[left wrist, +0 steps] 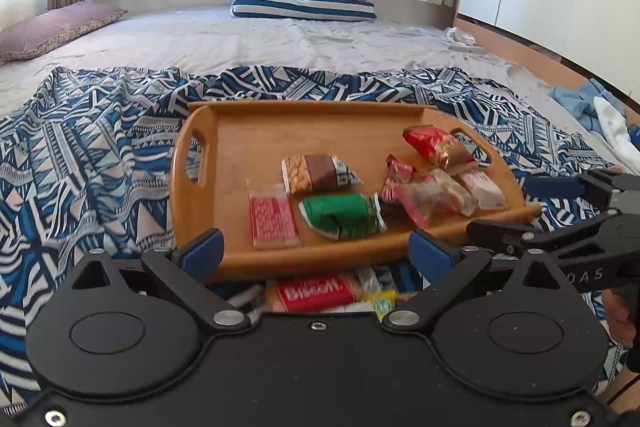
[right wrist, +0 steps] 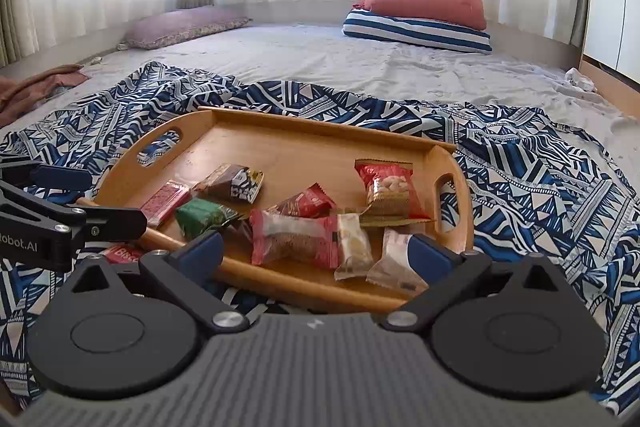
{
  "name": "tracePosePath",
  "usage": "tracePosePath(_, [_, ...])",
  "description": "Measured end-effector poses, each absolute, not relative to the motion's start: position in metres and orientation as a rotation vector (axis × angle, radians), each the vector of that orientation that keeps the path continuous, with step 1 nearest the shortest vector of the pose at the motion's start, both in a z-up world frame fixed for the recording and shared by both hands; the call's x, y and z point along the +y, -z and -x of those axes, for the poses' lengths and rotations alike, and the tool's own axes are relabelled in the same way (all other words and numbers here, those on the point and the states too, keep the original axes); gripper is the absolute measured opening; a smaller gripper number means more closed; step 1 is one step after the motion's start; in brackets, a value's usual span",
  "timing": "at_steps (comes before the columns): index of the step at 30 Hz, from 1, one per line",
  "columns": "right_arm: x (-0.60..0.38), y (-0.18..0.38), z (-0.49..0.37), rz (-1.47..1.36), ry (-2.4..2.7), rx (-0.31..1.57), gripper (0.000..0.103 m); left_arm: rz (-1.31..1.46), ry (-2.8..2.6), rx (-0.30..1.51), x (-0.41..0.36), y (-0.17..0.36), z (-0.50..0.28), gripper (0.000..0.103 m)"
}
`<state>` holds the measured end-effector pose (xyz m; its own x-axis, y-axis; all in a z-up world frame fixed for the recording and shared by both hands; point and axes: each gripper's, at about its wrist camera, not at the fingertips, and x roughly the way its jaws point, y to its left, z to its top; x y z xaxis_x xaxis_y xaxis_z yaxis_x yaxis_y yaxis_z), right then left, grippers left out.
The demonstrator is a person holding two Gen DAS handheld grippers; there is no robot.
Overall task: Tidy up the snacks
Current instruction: 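Withdraw both tools from the tray toward the remaining snacks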
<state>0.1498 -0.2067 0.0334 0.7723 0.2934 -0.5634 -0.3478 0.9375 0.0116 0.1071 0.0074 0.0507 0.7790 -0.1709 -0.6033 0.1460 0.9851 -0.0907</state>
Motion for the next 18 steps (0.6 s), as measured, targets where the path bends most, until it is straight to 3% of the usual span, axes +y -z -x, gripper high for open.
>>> tracePosePath(18, [-0.214,-0.007,-0.086,0.009,-0.436,0.64,0.103,0.074,0.186,0.757,0.011,-0.017,-0.081,0.099])
